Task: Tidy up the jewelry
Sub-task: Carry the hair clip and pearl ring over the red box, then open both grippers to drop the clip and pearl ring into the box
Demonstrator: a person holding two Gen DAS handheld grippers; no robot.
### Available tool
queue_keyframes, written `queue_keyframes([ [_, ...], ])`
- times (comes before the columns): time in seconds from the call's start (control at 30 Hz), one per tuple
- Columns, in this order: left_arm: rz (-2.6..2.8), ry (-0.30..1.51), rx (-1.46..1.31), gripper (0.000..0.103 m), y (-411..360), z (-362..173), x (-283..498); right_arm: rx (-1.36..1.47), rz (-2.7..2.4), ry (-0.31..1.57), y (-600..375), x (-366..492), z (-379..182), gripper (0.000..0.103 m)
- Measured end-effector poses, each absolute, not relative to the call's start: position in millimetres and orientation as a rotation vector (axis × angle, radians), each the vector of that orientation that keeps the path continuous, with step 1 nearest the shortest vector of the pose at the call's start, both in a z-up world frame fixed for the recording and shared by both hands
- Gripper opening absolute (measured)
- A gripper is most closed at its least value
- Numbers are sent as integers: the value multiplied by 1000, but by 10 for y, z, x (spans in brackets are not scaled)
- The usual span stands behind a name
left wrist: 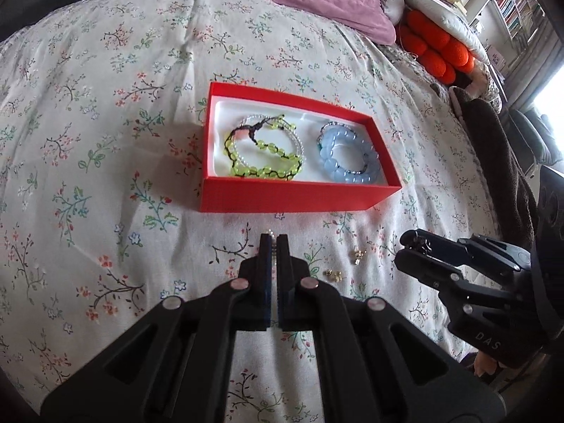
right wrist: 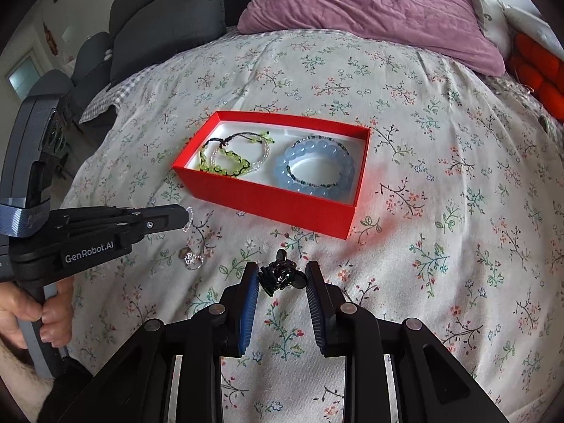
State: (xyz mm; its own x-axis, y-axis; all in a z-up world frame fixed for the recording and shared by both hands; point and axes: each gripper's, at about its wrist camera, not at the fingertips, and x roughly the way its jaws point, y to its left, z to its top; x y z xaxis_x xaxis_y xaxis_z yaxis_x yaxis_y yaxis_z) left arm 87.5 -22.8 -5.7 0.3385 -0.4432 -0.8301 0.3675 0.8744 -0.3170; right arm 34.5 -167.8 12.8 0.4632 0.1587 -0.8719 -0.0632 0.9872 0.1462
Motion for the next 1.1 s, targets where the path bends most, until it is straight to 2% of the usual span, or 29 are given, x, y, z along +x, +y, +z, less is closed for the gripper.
queue_keyframes([
  [0.37, -512, 1000, -149, 3, -290, 264, 1090, 201, 136, 1030, -1753, 727, 259, 27],
  [0.8, -458, 1012, -137, 3, -493, 70, 1275, 334, 127, 1054, -1901, 1087, 48, 28],
  [0.87, -451, 1011, -142, 3, -488, 64, 1286, 348, 133, 1064, -1918, 1104, 43, 33],
  [0.93, -451, 1010, -149, 4, -477, 71, 1288, 360, 137, 1063, -1940, 1100, 56, 48],
  [1.0, -451, 1011, -148, 7, -470, 84, 1281, 362, 133, 1046, -1962, 1075, 89, 57],
  [1.1, -450, 1006, -141, 19, -455, 119, 1249, 358, 134, 1032, -1983, 1036, 148, 57],
])
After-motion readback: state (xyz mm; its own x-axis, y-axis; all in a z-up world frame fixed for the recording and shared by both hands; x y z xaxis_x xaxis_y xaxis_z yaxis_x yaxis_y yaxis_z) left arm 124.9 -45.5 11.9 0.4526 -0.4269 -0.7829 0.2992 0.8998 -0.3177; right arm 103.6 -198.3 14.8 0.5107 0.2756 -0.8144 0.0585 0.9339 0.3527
